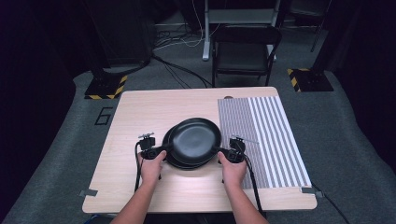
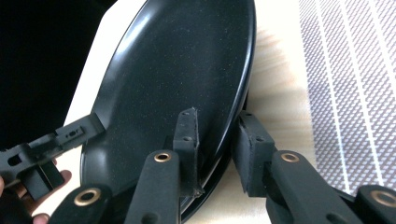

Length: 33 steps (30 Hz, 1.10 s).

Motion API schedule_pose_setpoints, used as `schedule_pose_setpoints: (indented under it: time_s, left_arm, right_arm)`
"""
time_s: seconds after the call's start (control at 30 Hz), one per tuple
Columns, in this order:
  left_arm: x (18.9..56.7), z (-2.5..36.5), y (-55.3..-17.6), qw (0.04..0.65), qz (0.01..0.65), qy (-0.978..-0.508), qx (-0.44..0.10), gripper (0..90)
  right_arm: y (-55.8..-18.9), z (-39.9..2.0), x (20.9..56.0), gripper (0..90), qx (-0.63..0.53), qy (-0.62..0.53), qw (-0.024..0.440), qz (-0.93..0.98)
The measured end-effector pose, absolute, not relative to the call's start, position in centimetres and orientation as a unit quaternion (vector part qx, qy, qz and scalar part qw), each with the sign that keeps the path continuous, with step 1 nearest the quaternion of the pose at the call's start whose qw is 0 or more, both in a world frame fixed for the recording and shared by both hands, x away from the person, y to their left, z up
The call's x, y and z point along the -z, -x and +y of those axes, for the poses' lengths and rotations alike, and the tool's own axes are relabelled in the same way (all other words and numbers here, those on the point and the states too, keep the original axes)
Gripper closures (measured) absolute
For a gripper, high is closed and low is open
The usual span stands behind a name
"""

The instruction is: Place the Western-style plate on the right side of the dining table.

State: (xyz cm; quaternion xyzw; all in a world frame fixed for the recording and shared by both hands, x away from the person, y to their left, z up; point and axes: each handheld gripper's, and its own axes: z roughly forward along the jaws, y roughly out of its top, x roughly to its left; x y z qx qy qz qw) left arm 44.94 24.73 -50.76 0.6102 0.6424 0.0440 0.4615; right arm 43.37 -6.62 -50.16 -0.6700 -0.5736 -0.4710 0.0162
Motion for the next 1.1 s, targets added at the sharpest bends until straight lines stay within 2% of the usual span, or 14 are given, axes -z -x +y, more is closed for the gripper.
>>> schedule_pose_setpoints:
  time_s: [0.4,1.1]
  left_arm:
    - [51.3,24.5,-44.7,0.484,0.66,-0.573,-0.032,74.8]
    - [51.5,23.8,-43.4,0.505,0.662,-0.553,-0.037,75.5]
  right_arm:
    - [-44.5,-6.7,50.6,76.0,0.486,0.683,0.015,-0.545]
    - [-44.2,-7.6,50.2,77.4,0.49,0.674,0.023,-0.551]
